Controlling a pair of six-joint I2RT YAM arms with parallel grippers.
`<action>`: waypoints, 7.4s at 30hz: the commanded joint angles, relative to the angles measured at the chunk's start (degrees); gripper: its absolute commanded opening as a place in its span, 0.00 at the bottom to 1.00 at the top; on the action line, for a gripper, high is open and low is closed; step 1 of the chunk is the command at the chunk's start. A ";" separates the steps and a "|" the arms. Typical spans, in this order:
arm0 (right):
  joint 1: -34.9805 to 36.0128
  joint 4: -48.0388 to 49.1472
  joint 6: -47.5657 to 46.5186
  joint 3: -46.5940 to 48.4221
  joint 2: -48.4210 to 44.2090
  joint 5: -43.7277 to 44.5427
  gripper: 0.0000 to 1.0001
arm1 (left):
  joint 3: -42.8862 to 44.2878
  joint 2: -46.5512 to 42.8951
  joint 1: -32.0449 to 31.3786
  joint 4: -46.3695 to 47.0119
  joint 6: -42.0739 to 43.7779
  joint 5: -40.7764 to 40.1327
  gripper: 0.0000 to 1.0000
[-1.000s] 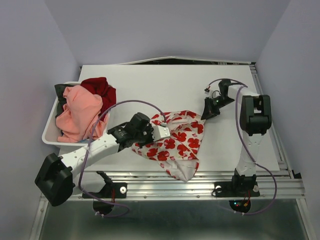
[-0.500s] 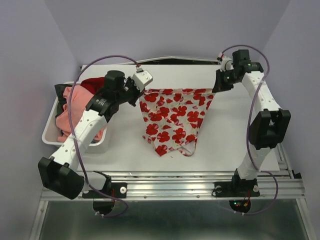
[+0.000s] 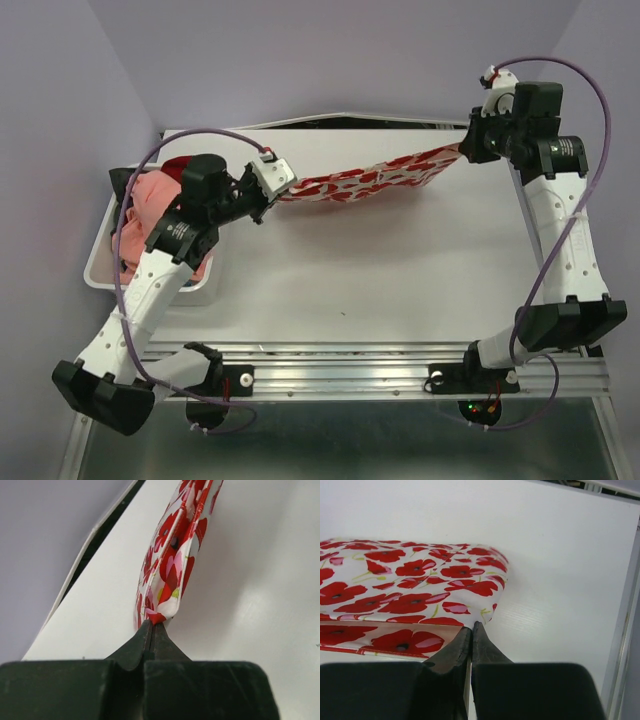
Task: Fold and stack the skirts
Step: Flatten the skirt out, then fold the skirt
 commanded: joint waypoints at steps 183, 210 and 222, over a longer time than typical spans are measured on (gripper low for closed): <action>7.10 11.02 -9.02 -1.48 27.81 -4.83 0.42 | 47.30 58.48 1.25 -9.49 -8.85 0.04 0.65; 1.20 16.22 -15.42 9.87 49.89 -5.07 0.51 | 61.40 81.69 7.75 -4.83 -21.35 0.48 0.57; 0.68 11.39 -18.15 10.58 51.03 -8.50 0.50 | 59.12 81.69 7.58 -12.03 -16.51 3.03 0.40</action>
